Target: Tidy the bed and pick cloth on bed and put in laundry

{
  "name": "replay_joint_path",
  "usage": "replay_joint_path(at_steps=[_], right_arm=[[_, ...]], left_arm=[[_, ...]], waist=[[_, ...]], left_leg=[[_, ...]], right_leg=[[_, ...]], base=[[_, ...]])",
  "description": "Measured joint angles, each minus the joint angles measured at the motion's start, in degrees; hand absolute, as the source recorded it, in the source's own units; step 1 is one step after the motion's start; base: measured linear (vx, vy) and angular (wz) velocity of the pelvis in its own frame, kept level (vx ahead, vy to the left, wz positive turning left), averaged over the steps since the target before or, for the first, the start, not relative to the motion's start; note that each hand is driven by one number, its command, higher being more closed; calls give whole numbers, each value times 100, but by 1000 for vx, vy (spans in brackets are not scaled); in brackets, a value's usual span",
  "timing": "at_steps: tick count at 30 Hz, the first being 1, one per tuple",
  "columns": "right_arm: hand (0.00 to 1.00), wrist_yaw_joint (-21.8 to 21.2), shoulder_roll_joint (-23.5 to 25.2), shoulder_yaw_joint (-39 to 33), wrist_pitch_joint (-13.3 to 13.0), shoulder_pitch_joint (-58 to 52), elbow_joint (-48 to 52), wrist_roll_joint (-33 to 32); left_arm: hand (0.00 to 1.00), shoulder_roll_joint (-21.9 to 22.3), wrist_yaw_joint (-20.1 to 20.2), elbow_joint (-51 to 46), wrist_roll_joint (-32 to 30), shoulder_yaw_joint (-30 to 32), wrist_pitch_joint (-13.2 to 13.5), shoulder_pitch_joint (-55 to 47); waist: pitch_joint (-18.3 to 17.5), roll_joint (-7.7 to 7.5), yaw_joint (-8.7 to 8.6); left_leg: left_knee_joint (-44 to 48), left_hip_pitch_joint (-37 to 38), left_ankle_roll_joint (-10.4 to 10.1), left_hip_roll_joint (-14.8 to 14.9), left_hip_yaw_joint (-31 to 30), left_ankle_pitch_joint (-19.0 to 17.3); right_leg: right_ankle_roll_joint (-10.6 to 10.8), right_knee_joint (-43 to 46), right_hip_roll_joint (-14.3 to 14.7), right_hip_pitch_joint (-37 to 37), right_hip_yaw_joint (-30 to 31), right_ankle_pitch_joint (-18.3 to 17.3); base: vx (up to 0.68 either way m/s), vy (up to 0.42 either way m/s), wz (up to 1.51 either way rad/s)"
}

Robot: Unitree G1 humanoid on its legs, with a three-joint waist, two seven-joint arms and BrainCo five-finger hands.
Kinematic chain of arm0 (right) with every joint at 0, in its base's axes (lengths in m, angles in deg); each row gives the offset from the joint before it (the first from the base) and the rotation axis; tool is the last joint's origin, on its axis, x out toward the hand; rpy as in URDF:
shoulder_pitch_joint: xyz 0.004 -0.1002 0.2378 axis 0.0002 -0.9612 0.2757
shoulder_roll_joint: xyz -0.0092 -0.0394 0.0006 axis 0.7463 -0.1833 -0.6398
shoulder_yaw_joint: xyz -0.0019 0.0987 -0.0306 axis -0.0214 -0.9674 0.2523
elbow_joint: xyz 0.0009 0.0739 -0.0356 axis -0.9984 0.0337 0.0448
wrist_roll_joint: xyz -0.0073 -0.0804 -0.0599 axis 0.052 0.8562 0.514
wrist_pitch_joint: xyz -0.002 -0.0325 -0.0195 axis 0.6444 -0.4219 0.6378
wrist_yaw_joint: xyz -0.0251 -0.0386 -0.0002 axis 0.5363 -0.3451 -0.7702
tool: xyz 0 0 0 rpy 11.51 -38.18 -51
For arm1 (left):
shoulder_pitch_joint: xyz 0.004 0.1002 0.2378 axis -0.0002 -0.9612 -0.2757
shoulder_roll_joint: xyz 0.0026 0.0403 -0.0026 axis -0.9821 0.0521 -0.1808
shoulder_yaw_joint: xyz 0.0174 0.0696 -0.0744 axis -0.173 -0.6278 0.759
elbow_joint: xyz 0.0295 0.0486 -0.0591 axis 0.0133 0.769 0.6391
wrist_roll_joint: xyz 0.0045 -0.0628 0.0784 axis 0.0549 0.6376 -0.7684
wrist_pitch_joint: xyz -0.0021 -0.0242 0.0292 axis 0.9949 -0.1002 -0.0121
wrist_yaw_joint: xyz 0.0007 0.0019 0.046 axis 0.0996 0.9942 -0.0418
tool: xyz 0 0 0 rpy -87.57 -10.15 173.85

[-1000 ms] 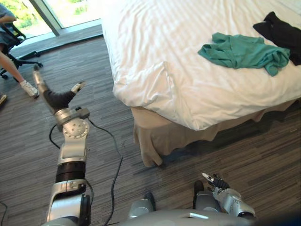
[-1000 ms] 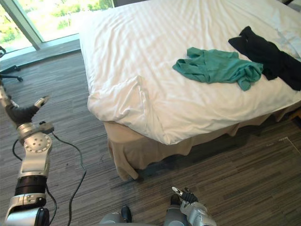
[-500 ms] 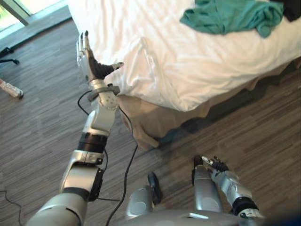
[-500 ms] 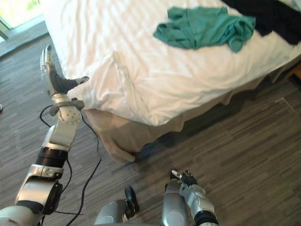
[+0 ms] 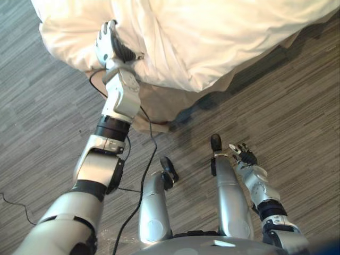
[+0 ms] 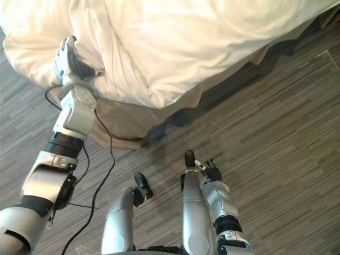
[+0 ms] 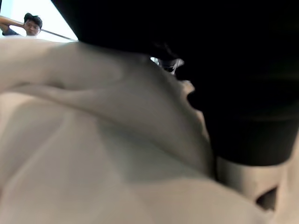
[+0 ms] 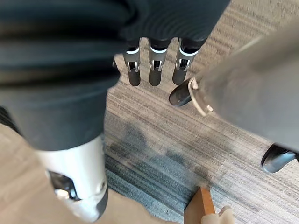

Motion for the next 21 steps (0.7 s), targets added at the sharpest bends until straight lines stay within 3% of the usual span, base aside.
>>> replay_joint_path(at_steps=[3,8,17,19,21], right_arm=[[0,84,-23,-18,-27,108,29,-90],[0,114,-15,-59,-24,76,75,-83],[0,70,-10,-89,-57,-293,123,46],[0,69,-21,-185,-55,-487,120,147],[0,71,-16,-220,-49,-571,107,148]], left_arm=[[100,-252,271,-9,-19,-195,3,198],[100,-297,368,-15,65,-358,170,246],[100,-316,277,-446,889,-529,1214,-726],[100,-337,302,-726,1010,-517,1581,-1124],[100,-363,344,-832,1063,-466,1869,-1421]], waist=[[69,36,-1],[75,46,-10],[71,61,17],[55,81,141],[46,93,157]], left_leg=[[131,-110,54,11,9,-118],[214,-160,115,-39,5,-179],[-29,499,136,-224,-176,-167],[-235,696,161,-306,-196,-117],[-396,870,163,-353,-251,-33]], right_leg=[[0,-3,-13,-74,77,-1],[49,-21,-87,-58,97,30],[119,-67,-291,683,-123,-105],[109,-143,-333,856,-181,-127],[110,-244,-399,1064,-272,-127]], base=[[2,20,-6],[42,45,3],[57,15,12],[40,-24,14],[75,-13,18]])
